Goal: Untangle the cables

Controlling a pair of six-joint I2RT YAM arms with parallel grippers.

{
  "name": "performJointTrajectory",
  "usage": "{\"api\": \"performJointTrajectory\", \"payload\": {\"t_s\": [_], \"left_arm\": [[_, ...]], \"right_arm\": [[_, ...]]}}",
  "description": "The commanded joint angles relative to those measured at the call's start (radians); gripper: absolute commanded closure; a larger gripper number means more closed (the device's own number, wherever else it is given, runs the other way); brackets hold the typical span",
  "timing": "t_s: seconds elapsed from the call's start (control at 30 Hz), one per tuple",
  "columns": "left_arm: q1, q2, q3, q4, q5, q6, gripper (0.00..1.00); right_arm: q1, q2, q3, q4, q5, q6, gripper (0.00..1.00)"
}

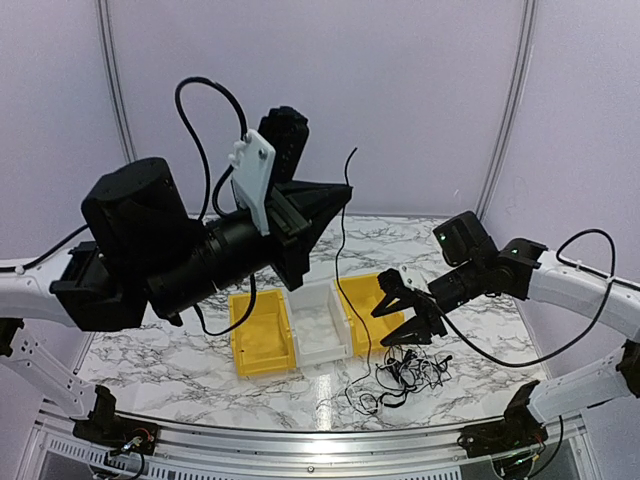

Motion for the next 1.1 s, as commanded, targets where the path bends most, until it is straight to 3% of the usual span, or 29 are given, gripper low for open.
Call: {"api": "performJointTrajectory", "payload": {"t_s": [0.0,0.1,0.43,1.07], "left_arm": [[-0.003,-0.030,-0.076,0.154,-0.086,-0.028,1.00],[-0.004,-0.054,-0.107,0.159,-0.129,-0.021,1.00],[-0.003,-0.187,-0.307,0.170,-0.207,-0.088,1.00],[-0.004,-0.446,-0.608,0.161,-0.325,-0.222,1.00]], "right_arm": [[0.080,0.047,0.001,0.114,-0.062,0.109,0.41],[0.119,0.074,-0.042,0.186,0.019,0.130,0.43],[0.150,0.240,-0.092,0.309,0.042,0.131,0.54],[0.301,0.458,-0.029,0.438,0.296,0.195,0.74]]}}
